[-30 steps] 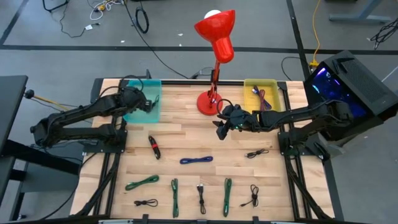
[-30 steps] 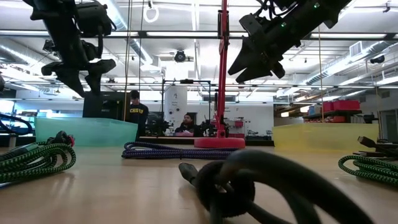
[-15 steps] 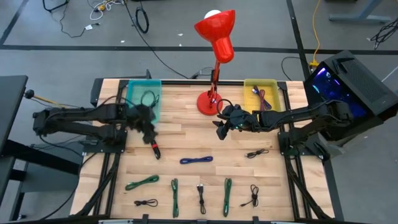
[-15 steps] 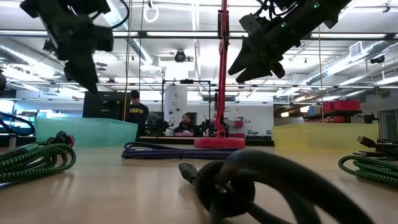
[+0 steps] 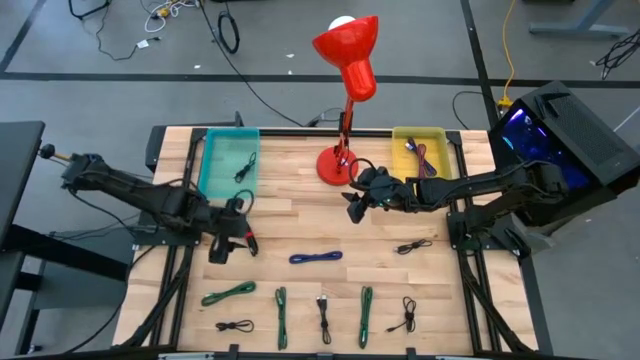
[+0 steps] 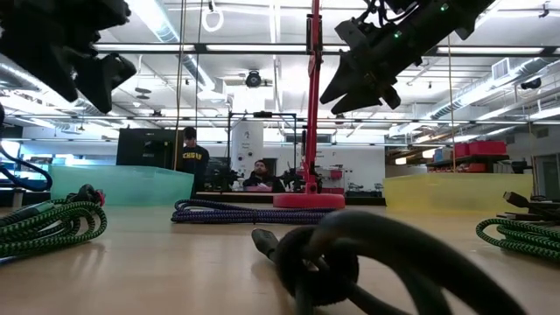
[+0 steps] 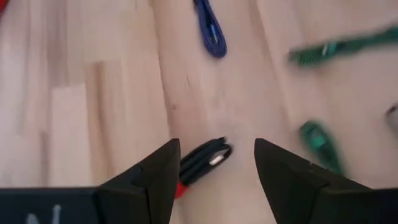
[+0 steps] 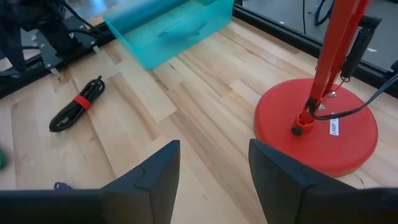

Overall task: Pick & Place USB Port
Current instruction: Put the black USB cable into the green bin, then put the green black USB cable into the yellow bin

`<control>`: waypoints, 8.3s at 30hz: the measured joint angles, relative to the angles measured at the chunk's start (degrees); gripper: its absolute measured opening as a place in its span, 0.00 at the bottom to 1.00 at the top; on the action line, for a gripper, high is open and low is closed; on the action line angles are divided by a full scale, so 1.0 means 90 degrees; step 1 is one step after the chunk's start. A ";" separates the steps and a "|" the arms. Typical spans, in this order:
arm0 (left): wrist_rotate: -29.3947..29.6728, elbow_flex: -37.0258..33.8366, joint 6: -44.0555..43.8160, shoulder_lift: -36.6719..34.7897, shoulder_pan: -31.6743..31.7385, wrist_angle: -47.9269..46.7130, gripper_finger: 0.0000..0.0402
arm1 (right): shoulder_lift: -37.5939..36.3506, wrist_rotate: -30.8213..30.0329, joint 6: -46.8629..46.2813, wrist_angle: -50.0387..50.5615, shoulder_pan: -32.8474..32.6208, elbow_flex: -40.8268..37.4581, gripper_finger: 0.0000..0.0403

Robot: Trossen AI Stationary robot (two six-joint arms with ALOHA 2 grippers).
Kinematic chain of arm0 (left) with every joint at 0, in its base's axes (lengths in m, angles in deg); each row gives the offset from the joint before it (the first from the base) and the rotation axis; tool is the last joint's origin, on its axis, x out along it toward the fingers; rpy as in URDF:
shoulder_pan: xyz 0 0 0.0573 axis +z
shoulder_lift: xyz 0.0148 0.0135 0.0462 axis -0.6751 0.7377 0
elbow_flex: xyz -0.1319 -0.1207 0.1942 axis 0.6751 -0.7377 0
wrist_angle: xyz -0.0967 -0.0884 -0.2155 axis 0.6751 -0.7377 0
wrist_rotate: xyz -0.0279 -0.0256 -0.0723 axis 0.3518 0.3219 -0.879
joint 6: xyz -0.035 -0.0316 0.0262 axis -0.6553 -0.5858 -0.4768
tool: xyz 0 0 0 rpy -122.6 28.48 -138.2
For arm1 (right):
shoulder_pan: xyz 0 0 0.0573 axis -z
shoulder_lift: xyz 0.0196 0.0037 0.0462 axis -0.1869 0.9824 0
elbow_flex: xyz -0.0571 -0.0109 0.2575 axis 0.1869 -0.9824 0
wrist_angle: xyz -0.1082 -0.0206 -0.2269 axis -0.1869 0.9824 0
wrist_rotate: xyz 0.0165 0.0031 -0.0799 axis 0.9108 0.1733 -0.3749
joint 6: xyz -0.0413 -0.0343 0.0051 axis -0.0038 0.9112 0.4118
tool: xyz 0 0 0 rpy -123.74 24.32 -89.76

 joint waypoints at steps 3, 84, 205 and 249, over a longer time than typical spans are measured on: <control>0.0343 0.0000 0.0882 0.0282 -0.0255 0.0041 0.53 | 0.0000 0.0000 0.0000 -0.0061 0.0000 0.0000 0.48; 0.3609 0.2414 -0.2097 -0.0389 0.2675 -0.1551 0.14 | 0.0000 0.0053 0.0311 -0.0133 -0.0002 -0.0002 0.48; -0.1384 -0.0515 -0.8358 0.2174 -0.2767 0.1254 0.47 | -0.0001 0.0068 0.0278 -0.0214 -0.0002 -0.0002 0.48; 0.3282 0.1134 -0.7052 0.3120 -0.2861 -0.0302 0.07 | -0.0001 0.0085 0.0476 -0.0488 -0.0005 0.0002 0.48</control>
